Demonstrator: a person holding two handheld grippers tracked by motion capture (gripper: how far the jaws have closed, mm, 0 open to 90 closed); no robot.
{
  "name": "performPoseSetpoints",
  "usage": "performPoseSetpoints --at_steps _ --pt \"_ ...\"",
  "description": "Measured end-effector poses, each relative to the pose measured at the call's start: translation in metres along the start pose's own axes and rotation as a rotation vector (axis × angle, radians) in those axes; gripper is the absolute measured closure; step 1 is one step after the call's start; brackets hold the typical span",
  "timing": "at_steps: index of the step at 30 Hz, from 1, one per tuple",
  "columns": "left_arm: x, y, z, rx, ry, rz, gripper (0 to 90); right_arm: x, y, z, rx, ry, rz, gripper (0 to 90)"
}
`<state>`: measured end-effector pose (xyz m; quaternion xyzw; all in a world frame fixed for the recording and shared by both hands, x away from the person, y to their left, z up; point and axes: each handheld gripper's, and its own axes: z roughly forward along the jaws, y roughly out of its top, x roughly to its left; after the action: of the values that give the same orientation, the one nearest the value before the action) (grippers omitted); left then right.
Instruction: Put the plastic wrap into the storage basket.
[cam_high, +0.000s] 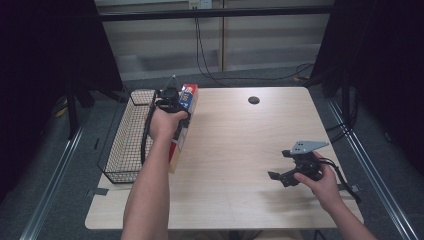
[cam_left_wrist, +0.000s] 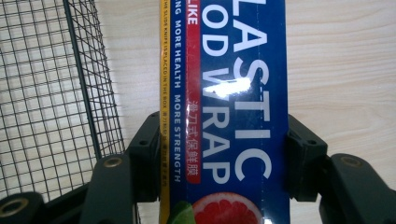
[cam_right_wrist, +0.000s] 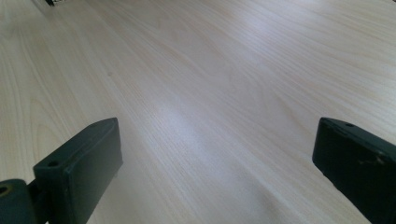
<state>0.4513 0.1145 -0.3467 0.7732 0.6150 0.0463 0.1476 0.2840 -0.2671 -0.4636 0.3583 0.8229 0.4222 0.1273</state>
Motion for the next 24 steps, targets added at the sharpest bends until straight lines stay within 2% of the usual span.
performPoseSetpoints --at_steps 7,13,15,18,24 --pt "0.006 0.0 -0.013 -0.002 0.005 -0.011 42.7 0.0 0.0 0.0 0.0 0.001 0.0 1.0" --pt "0.011 -0.001 -0.023 -0.01 0.013 -0.038 42.6 0.001 0.001 0.001 -0.001 -0.001 -0.001 1.0" --pt "0.013 -0.001 -0.026 -0.01 0.023 -0.027 42.7 0.001 0.001 0.001 -0.002 -0.003 -0.003 1.0" --pt "0.017 -0.002 -0.03 -0.017 0.01 -0.043 42.6 0.001 0.001 0.001 -0.002 -0.002 0.0 1.0" --pt "0.024 -0.004 -0.035 -0.022 0.014 -0.066 42.6 0.001 0.001 0.001 0.003 0.002 -0.004 1.0"
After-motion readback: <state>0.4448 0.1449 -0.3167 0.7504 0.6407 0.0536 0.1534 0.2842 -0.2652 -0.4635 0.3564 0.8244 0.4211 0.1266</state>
